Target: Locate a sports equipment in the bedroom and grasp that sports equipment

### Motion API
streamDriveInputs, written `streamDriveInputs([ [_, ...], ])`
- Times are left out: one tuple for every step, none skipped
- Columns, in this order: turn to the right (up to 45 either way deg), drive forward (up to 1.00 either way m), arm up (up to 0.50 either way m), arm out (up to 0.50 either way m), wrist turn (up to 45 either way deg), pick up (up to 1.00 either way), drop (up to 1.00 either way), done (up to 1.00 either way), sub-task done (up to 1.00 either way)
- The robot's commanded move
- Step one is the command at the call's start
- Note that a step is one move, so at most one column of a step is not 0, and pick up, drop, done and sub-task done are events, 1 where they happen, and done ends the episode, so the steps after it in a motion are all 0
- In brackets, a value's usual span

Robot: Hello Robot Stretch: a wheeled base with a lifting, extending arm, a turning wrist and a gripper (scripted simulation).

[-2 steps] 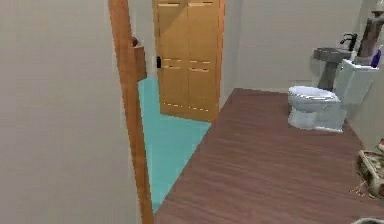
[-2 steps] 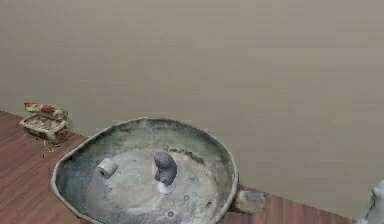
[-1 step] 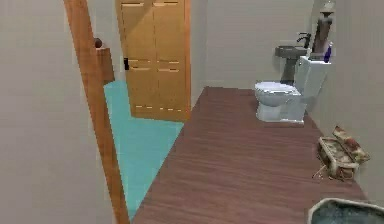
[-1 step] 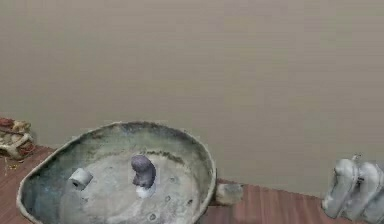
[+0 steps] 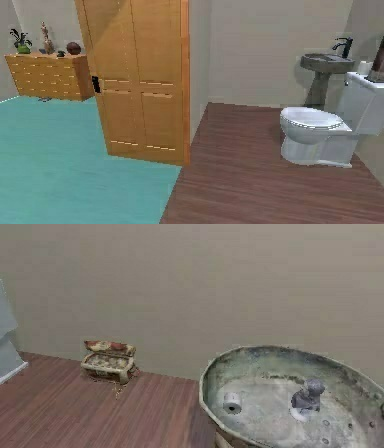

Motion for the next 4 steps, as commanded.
streamDriveInputs([
  [15.0,0.0,0.0,0.0,0.0,0.0,0.0,0.0,0.0],
  [0.0,0.1,0.0,0.0,0.0,0.0,0.0,0.0,0.0],
  [-45.0,0.0,0.0,0.0,0.0,0.0,0.0,0.0,0.0],
  [0.0,0.35,0.0,0.0,0.0,0.0,0.0,0.0,0.0],
])
